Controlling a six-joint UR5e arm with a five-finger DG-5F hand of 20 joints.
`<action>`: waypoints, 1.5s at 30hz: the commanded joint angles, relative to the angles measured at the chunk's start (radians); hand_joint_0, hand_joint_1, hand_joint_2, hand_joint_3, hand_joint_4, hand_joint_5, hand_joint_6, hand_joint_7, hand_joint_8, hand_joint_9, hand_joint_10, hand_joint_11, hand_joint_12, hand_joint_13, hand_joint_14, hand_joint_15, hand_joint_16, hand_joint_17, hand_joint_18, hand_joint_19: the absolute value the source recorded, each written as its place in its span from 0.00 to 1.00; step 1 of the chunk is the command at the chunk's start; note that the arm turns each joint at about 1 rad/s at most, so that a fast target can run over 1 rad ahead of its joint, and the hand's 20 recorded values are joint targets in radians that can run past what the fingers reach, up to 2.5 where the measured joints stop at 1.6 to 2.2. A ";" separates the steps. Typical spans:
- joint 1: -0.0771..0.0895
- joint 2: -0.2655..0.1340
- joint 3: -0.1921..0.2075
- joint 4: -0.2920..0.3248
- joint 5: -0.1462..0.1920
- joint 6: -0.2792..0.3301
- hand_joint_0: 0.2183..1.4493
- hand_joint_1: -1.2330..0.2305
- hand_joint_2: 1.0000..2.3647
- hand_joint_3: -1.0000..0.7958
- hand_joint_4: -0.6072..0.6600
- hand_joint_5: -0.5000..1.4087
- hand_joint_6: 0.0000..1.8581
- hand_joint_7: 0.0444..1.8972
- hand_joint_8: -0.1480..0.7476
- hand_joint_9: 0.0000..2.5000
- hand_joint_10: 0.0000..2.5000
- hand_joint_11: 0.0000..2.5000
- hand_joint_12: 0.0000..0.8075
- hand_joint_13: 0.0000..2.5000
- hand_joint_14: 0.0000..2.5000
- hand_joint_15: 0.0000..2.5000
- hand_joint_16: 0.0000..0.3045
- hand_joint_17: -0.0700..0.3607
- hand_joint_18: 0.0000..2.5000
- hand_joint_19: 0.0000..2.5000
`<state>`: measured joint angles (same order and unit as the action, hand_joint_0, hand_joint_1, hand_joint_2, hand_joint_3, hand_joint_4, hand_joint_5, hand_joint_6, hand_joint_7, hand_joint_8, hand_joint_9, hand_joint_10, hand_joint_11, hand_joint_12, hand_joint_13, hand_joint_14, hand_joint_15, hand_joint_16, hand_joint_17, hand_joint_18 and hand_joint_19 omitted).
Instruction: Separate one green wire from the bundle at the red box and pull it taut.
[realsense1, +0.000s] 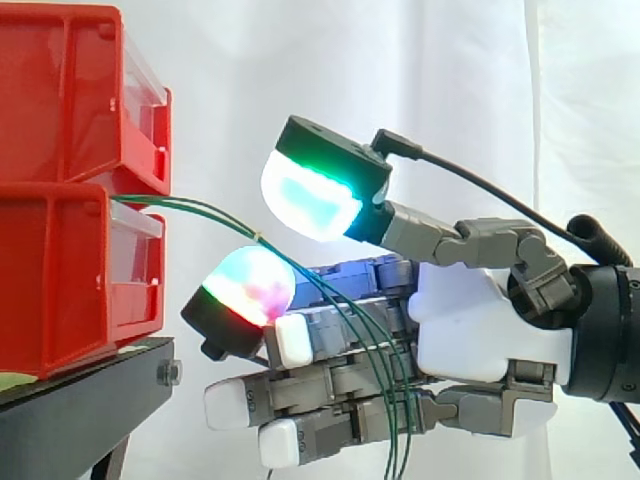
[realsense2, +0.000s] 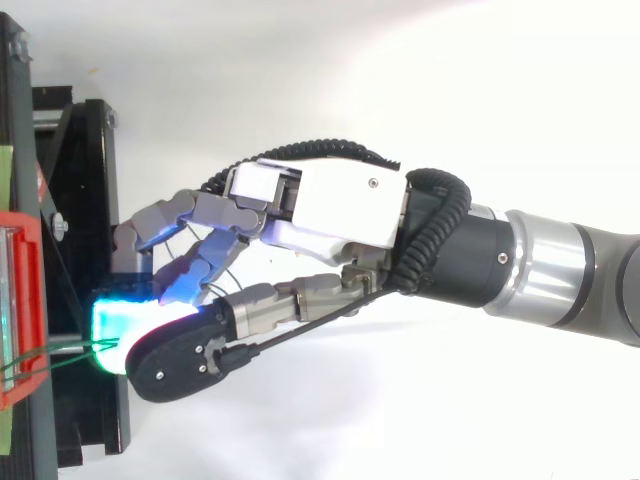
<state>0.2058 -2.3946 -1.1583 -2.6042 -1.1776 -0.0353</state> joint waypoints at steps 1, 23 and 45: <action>0.000 -0.001 0.002 -0.005 0.000 0.003 0.32 0.46 0.01 0.35 0.60 0.19 0.45 0.59 0.52 0.43 0.01 0.26 0.38 0.33 0.00 0.14 0.14 0.38 0.30 0.17; -0.005 0.006 0.003 -0.025 -0.017 0.025 0.36 0.27 0.01 0.44 0.51 0.17 0.49 0.60 0.51 0.42 0.01 0.31 0.38 0.34 0.01 0.16 0.14 0.39 0.31 0.16; -0.013 0.017 0.005 -0.059 -0.025 0.029 0.39 0.23 0.00 0.28 0.53 0.18 0.49 0.60 0.52 0.46 0.01 0.37 0.36 0.36 0.01 0.17 0.13 0.37 0.32 0.15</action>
<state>0.1941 -2.3776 -1.1540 -2.6639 -1.2023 -0.0065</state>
